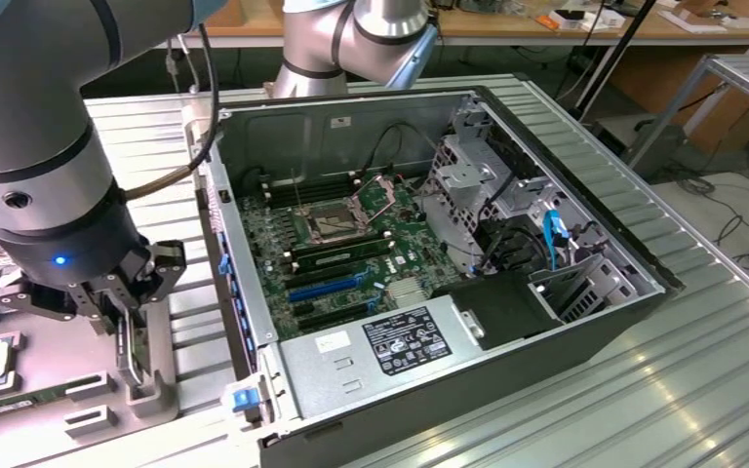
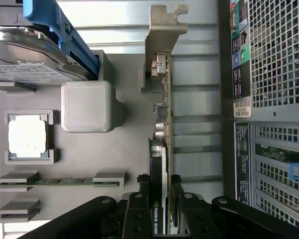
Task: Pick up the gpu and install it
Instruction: 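Pick up the gpu and move the gpu toward the slot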
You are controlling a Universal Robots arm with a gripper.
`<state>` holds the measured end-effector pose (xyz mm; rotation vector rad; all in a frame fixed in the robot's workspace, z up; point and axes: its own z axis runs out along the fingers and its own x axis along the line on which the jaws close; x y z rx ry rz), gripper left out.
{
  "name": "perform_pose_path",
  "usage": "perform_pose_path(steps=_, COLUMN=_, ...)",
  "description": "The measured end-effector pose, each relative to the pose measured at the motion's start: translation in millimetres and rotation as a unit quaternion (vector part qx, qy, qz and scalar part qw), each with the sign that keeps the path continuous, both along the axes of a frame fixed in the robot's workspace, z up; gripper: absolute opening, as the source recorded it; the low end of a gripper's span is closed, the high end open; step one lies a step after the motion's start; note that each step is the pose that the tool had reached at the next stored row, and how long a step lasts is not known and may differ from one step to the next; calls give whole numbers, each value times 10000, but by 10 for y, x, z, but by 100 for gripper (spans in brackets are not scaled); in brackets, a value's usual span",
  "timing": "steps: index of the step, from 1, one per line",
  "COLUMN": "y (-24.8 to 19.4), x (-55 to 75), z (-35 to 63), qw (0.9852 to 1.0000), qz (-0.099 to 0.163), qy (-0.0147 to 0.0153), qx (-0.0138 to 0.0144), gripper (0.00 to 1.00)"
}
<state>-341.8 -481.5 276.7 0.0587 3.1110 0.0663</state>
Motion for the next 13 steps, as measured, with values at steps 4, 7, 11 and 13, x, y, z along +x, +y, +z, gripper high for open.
perform_pose_path(steps=4, y=0, x=0, z=35, qw=10000, qz=0, qy=1, qx=0, gripper=27)
perform_pose_path(steps=7, y=0, x=0, z=64, qw=10000, qz=0, qy=1, qx=0, gripper=27)
perform_pose_path(steps=11, y=0, x=0, z=116, qw=10000, qz=0, qy=1, qx=0, gripper=27)
perform_pose_path(steps=13, y=0, x=0, z=148, qw=10000, qz=0, qy=1, qx=0, gripper=27)
